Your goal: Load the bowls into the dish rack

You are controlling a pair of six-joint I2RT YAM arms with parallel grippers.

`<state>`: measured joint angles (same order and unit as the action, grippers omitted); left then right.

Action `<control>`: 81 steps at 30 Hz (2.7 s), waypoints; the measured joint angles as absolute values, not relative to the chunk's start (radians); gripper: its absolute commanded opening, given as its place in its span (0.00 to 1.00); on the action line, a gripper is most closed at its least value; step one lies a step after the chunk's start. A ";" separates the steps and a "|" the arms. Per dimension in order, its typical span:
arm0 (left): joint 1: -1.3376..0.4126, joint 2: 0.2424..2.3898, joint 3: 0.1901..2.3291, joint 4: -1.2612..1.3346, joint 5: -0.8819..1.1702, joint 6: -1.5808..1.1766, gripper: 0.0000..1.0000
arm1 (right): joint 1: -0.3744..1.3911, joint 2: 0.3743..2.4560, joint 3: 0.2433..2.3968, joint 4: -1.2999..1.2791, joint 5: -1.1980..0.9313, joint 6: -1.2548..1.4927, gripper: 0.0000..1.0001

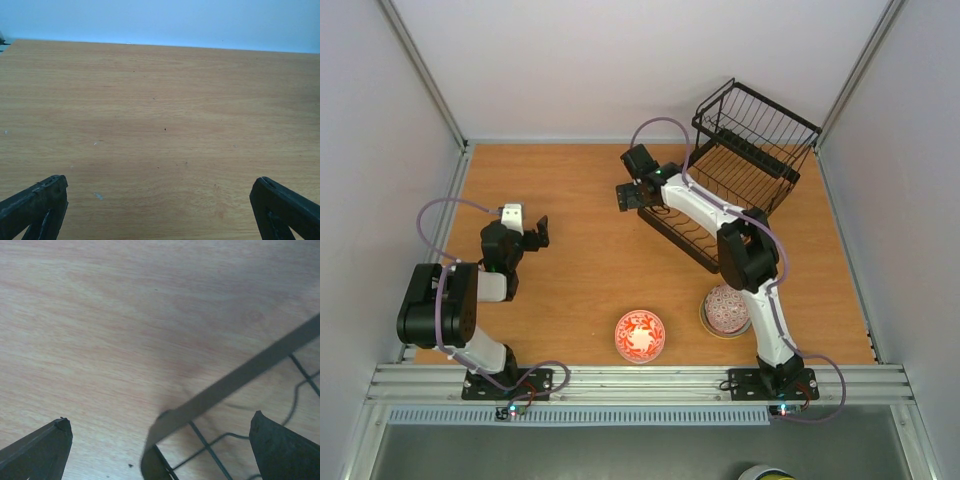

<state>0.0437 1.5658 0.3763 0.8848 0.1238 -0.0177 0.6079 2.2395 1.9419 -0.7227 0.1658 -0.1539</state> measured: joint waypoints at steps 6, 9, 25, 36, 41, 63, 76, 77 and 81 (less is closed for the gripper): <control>0.044 1.566 0.377 0.884 0.124 -0.018 0.99 | 0.611 2.315 2.018 -0.729 0.084 -0.147 0.96; 0.044 1.566 0.378 0.884 0.124 -0.018 0.99 | 0.609 2.340 2.039 -0.741 0.039 -0.141 0.94; 0.043 1.566 0.378 0.884 0.124 -0.018 0.99 | 0.702 2.359 2.060 -0.741 -0.136 -0.234 0.87; 0.044 1.566 0.378 0.884 0.124 -0.018 0.99 | 0.830 2.324 1.971 -0.683 -0.271 -0.315 0.93; 0.044 1.566 0.378 0.884 0.124 -0.018 0.99 | 0.840 2.273 1.925 -0.667 -0.096 -0.349 0.99; 0.043 1.566 0.378 0.884 0.124 -0.017 0.99 | 0.828 1.231 1.176 -0.391 0.826 -0.225 0.99; 0.043 1.566 0.378 0.884 0.124 -0.016 0.99 | 0.530 1.240 1.110 -1.247 1.011 0.600 0.51; 0.043 1.566 0.378 0.884 0.124 -0.016 0.99 | 0.510 1.257 1.079 -1.251 0.995 0.619 0.36; 0.043 1.566 0.378 0.884 0.124 -0.015 0.99 | 0.422 1.288 0.957 -1.103 0.862 0.538 0.14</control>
